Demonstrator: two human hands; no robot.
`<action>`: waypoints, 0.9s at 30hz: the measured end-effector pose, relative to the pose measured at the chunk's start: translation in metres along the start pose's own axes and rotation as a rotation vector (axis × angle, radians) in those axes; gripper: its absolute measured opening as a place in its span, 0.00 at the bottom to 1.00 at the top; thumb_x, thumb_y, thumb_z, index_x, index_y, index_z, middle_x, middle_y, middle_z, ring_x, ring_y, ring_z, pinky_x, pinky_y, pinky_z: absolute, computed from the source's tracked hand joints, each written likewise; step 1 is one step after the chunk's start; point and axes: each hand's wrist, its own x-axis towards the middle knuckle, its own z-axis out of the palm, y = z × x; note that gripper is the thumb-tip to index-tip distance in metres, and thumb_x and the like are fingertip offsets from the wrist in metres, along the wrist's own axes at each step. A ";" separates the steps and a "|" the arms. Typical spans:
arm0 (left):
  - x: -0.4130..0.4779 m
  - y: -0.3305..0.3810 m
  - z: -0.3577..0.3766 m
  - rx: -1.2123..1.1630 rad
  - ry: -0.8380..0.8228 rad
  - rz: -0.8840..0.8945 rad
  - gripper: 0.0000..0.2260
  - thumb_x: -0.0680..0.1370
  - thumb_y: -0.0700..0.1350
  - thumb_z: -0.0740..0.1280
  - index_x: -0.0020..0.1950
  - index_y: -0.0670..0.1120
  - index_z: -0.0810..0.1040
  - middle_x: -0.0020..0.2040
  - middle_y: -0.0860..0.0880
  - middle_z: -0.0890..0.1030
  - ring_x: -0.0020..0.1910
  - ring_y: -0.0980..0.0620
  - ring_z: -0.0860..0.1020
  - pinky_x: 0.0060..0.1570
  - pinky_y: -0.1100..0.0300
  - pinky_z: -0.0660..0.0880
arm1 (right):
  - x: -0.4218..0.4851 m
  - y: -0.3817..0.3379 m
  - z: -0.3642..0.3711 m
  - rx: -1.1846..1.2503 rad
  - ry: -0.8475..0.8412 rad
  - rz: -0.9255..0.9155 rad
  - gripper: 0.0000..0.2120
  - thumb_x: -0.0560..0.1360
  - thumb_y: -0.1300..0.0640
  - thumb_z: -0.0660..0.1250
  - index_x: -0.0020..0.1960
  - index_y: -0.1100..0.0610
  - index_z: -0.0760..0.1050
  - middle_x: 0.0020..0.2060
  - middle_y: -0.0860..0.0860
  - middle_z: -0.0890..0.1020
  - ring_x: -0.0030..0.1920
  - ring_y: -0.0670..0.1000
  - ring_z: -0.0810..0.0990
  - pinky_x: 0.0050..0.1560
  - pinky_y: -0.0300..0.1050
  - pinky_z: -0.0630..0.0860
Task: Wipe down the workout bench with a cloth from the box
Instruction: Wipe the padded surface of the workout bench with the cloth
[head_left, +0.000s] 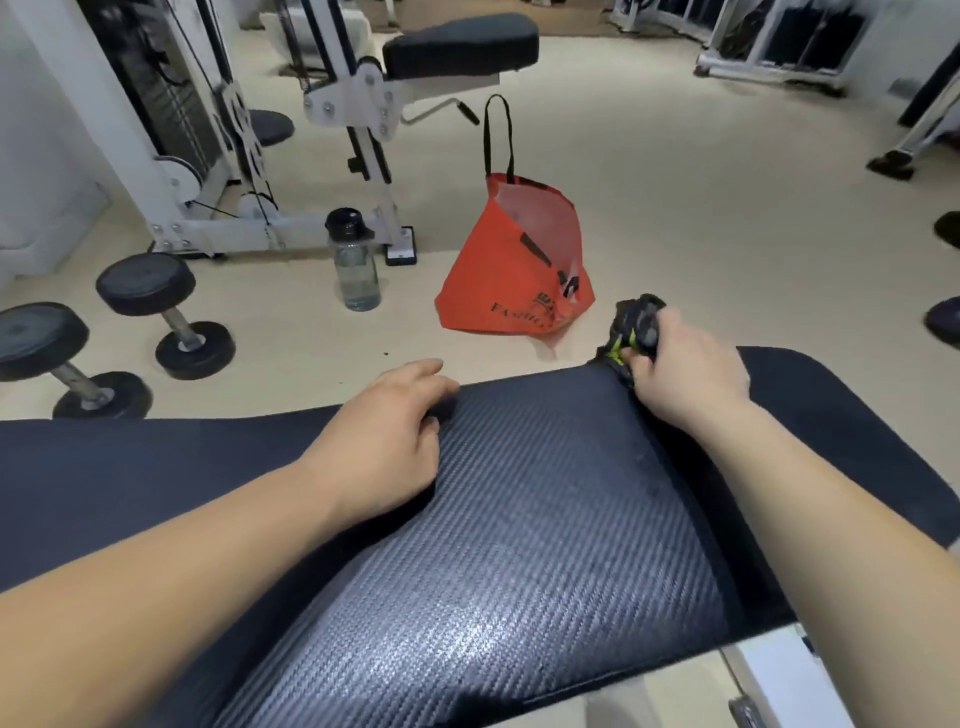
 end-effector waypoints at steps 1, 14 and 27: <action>-0.001 0.000 0.002 0.001 0.001 -0.002 0.21 0.78 0.38 0.62 0.71 0.50 0.76 0.78 0.47 0.69 0.77 0.47 0.66 0.76 0.55 0.62 | -0.005 -0.005 0.001 -0.021 0.005 -0.054 0.12 0.80 0.48 0.63 0.56 0.56 0.69 0.55 0.60 0.82 0.58 0.65 0.78 0.61 0.57 0.70; -0.002 0.024 0.010 -0.070 0.072 -0.030 0.28 0.74 0.30 0.58 0.73 0.46 0.74 0.79 0.47 0.67 0.78 0.48 0.64 0.77 0.59 0.59 | -0.130 -0.020 -0.013 -0.019 -0.182 -0.703 0.14 0.73 0.45 0.63 0.54 0.51 0.69 0.57 0.50 0.72 0.59 0.55 0.70 0.58 0.54 0.68; 0.019 0.087 0.036 -0.014 -0.039 0.180 0.25 0.74 0.36 0.60 0.71 0.48 0.75 0.76 0.49 0.71 0.75 0.47 0.69 0.75 0.53 0.66 | -0.087 0.008 -0.002 0.031 -0.086 -0.377 0.16 0.77 0.40 0.62 0.57 0.50 0.68 0.59 0.50 0.69 0.63 0.57 0.67 0.60 0.57 0.64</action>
